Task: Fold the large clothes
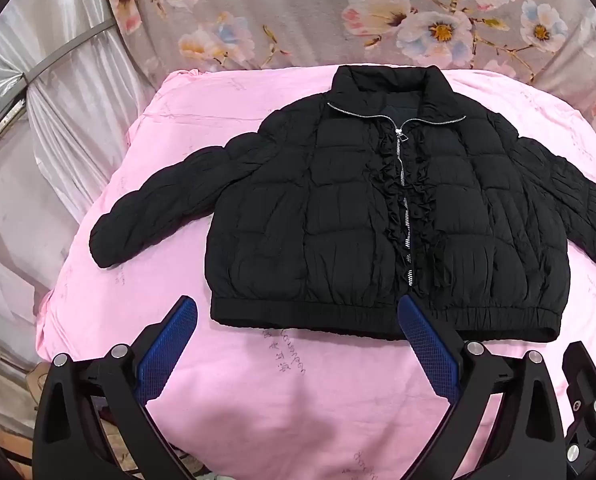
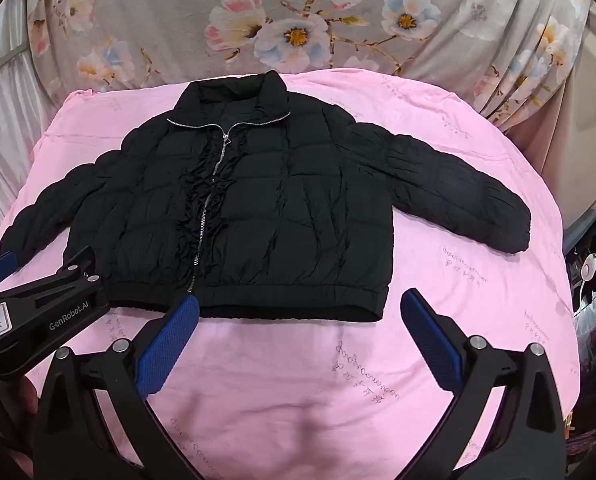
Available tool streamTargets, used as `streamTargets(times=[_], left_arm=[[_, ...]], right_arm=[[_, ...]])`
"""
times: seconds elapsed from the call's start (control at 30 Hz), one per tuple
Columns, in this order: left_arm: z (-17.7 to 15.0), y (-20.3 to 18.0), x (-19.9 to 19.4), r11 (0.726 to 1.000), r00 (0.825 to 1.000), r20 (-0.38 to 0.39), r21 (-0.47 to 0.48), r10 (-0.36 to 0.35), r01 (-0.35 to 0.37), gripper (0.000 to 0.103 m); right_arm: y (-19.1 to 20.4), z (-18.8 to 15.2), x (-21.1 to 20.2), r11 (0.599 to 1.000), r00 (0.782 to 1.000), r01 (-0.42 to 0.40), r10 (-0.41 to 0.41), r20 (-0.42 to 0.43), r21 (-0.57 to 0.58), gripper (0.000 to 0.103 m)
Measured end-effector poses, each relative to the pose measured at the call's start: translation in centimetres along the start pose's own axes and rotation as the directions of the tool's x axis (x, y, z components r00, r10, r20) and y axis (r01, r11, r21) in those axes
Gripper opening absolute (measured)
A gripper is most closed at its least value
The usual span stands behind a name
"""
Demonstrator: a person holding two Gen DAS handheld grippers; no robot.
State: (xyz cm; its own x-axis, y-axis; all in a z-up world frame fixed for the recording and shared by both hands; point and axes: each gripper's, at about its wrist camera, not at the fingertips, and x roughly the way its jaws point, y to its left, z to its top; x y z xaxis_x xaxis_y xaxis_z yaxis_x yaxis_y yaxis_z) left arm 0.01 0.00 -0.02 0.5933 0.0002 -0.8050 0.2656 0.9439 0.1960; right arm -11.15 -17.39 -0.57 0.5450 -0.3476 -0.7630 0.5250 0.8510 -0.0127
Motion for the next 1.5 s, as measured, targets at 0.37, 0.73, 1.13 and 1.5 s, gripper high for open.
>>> streamTargets(times=[0.37, 0.73, 1.13, 1.5], left_arm=[[-0.3, 1.2, -0.3, 1.0, 1.0, 0.005, -0.011, 0.008, -0.008, 0.098], [-0.5, 1.6, -0.5, 1.0, 1.0, 0.011, -0.026, 0.003, -0.003, 0.098], [-0.6, 1.5, -0.6, 1.0, 1.0, 0.016, -0.023, -0.002, 0.003, 0.098], [-0.7, 1.4, -1.0, 1.0, 1.0, 0.021, -0.022, -0.009, 0.009, 0.098]], right_arm=[[1.4, -0.2, -0.2, 1.0, 1.0, -0.003, 0.003, 0.007, -0.027, 0.098], [1.4, -0.3, -0.5, 1.0, 1.0, -0.002, 0.003, 0.015, -0.029, 0.098], [1.1, -0.5, -0.8, 1.0, 1.0, 0.003, -0.002, 0.02, -0.023, 0.098], [0.9, -0.5, -1.0, 1.0, 1.0, 0.004, -0.004, 0.019, -0.015, 0.098]])
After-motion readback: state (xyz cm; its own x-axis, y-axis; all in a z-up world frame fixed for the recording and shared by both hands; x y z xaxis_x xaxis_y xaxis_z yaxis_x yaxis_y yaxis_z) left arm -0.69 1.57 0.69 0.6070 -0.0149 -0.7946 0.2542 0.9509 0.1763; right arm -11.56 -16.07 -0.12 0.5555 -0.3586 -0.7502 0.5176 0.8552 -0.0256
